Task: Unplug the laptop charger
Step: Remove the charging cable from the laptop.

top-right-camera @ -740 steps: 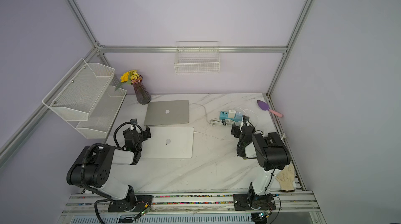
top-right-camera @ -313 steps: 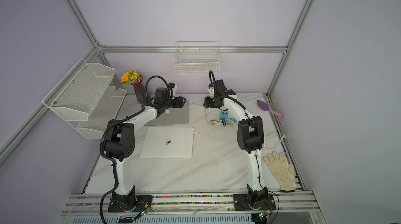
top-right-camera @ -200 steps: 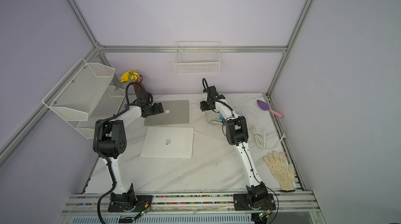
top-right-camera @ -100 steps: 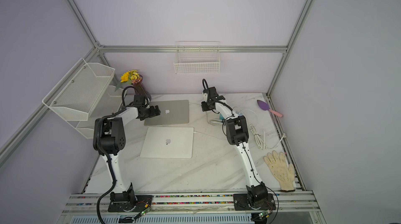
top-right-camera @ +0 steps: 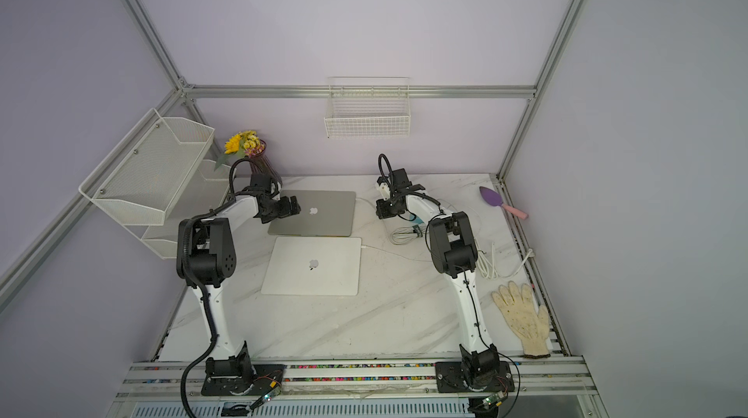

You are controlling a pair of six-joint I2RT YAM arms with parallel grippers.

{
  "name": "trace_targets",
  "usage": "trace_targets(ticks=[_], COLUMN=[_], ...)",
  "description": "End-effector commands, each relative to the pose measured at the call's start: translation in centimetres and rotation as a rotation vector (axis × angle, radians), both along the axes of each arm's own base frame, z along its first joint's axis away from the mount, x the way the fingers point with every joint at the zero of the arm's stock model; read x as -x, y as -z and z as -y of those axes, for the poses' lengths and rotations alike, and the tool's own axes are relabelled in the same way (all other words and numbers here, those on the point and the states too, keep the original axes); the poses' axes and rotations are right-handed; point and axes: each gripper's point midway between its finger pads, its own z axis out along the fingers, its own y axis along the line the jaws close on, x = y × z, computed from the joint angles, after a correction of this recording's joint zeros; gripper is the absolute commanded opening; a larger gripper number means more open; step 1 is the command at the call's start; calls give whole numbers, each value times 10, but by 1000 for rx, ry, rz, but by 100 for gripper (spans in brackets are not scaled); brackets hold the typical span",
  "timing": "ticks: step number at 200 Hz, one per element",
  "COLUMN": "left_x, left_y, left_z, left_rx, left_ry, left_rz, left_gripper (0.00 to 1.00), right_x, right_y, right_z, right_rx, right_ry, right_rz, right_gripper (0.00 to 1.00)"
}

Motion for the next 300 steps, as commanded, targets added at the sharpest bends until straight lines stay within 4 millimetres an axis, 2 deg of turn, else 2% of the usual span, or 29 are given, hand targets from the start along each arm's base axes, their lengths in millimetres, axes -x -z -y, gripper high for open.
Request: trace_targets(ticks=[1, 10, 20, 51, 69, 83, 100, 110, 136, 176, 217, 262, 300], left_x=[4, 7, 7, 9, 8, 4, 2, 1, -3, -6, 3, 16, 36], left_y=[-10, -14, -20, -33, -37, -34, -20, -11, -5, 10, 32, 47, 64], left_z=[6, 14, 33, 130, 174, 193, 210, 214, 216, 204, 188, 164, 152], left_rx=[-52, -133, -213, -248, -280, -301, -315, -357, -457, -547, -589, -661, -689], left_ry=[31, 47, 73, 219, 278, 283, 295, 293, 266, 242, 231, 217, 254], left_rz=[-28, -44, -49, -8, 29, 43, 19, 6, 7, -9, -81, -148, -210], left_gripper=[100, 100, 100, 100, 100, 100, 100, 100, 100, 100, 100, 97, 94], right_x=[32, 34, 33, 18, 6, 3, 3, 2, 2, 3, -3, -16, -23], right_y=[-21, -21, -20, -10, -5, -2, -5, -8, -13, -10, -16, -10, -16], right_z=[-20, -21, -21, -17, -14, -12, -14, -15, -14, -10, 8, 38, 44], right_rx=[-59, -76, -85, -80, -59, -53, -69, -91, -99, -88, -80, -68, -78], right_ry=[-136, -131, -116, -18, 35, 49, 56, 71, 70, 80, 169, 296, 358], right_rz=[7, 1, 0, -3, 19, 23, 29, 36, 51, 57, 73, 54, 71], right_gripper=[0, 0, 0, 0, 0, 0, 0, 0, 0, 0, 0, 0, 0])
